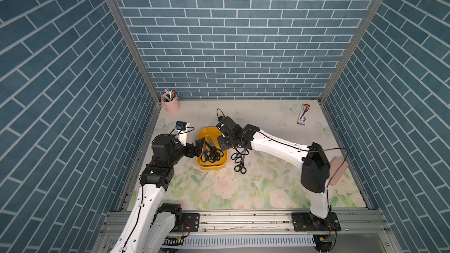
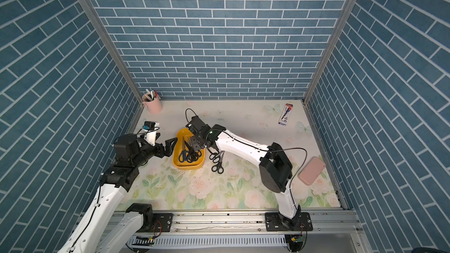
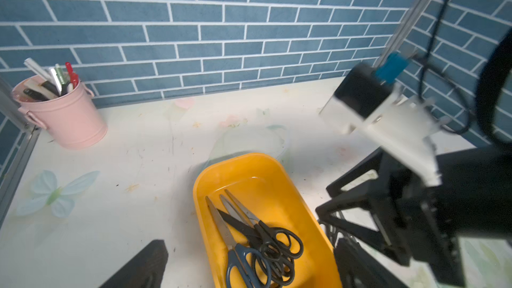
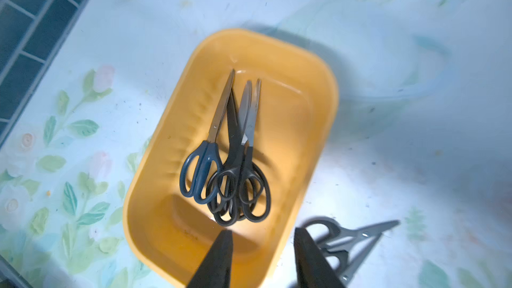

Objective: Put the scissors into the storage box
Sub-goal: Pick up the scissors from the center of the board.

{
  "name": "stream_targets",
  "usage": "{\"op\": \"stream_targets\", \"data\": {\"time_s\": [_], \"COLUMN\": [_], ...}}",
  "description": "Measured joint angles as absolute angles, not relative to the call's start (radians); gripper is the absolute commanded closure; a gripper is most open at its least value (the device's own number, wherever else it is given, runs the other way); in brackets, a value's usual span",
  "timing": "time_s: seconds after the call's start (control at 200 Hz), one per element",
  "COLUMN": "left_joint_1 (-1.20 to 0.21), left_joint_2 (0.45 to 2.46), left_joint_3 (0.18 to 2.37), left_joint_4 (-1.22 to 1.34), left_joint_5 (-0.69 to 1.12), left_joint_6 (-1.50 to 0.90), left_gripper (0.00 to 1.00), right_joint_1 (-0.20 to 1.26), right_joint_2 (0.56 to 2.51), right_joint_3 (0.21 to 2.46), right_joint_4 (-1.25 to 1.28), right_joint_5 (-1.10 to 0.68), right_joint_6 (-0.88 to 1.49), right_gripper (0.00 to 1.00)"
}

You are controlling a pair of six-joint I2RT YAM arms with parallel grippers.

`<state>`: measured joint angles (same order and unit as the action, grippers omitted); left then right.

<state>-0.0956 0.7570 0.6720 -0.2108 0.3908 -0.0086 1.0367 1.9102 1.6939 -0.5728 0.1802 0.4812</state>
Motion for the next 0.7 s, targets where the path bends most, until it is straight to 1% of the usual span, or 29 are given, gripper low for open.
{"op": "stream_targets", "data": {"time_s": [0.035, 0.115, 0.21, 0.295, 0.405, 0.515, 0.555, 0.7], "left_joint_1": [-0.096, -0.099, -0.119, -0.165, -0.258, -0.332, -0.356, -0.477], "left_joint_2": [0.751, 0.731, 0.697, 0.683, 0.691, 0.727, 0.746, 0.831], "left_joint_3": [0.672, 0.668, 0.656, 0.654, 0.654, 0.654, 0.654, 0.654], "left_joint_4": [-0.204, -0.188, -0.172, -0.159, -0.156, -0.163, -0.165, -0.165], "left_joint_5": [0.408, 0.435, 0.459, 0.471, 0.470, 0.459, 0.444, 0.344], "left_joint_6": [-0.011, -0.013, -0.015, -0.015, -0.013, -0.013, -0.018, -0.104], "left_gripper": [0.00, 0.00, 0.00, 0.00, 0.00, 0.08, 0.09, 0.07], "right_joint_1": [1.033, 1.021, 0.988, 0.942, 0.877, 0.852, 0.852, 0.833], "right_joint_2": [1.856, 1.745, 1.673, 1.645, 1.626, 1.620, 1.619, 1.609], "right_joint_3": [1.653, 1.560, 1.472, 1.386, 1.259, 1.187, 1.179, 1.146], "right_joint_4": [-0.550, -0.506, -0.481, -0.470, -0.464, -0.474, -0.479, -0.474], "right_joint_5": [0.206, 0.256, 0.284, 0.279, 0.251, 0.239, 0.239, 0.233], "right_joint_6": [0.480, 0.480, 0.493, 0.512, 0.543, 0.567, 0.576, 0.600], "right_gripper": [0.51, 0.51, 0.52, 0.53, 0.54, 0.54, 0.54, 0.54]}}
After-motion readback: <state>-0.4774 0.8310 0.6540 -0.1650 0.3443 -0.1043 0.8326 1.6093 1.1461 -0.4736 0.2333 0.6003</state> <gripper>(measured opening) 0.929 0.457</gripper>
